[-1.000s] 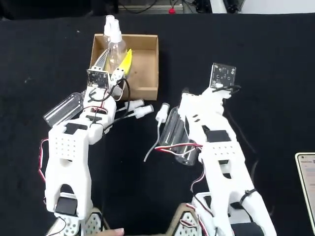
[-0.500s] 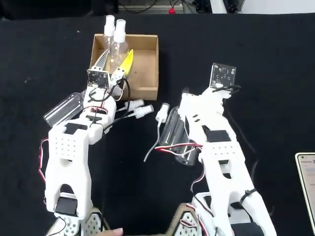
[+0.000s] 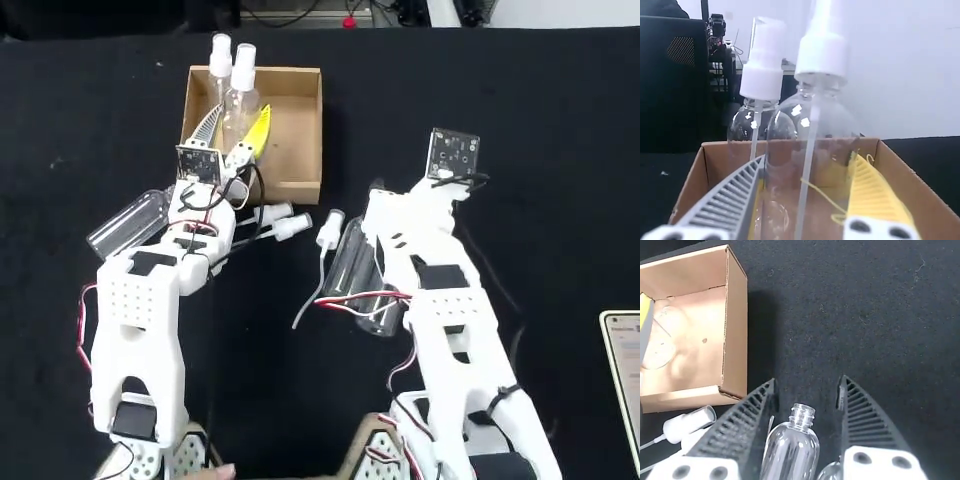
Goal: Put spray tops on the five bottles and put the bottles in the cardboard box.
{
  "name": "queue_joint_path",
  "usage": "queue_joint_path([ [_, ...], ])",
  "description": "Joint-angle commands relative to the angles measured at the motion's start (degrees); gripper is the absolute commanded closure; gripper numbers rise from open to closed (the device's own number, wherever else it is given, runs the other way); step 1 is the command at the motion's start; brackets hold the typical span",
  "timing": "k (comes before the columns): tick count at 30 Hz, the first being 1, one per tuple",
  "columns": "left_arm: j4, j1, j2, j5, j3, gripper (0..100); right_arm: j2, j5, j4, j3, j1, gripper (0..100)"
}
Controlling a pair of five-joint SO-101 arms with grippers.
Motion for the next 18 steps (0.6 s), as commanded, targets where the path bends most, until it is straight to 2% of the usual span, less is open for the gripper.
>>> queue_joint_path([
  [1,0.0,-1.36,0.44,0.7,1.19,81,-0.31,-0.26,-1.85,-2.51,0.35,80.5],
  [4,-0.26,-1.01,0.44,0.7,0.92,80,-0.22,-0.26,-1.76,-2.95,0.35,80.5],
  [9,-7.56,-0.84,0.44,0.44,0.75,81,-0.13,-0.26,-1.76,-2.95,0.35,80.5],
  [18,-9.93,-0.92,0.26,0.53,0.13,81,-0.04,-0.26,-1.76,-2.95,0.35,80.5],
])
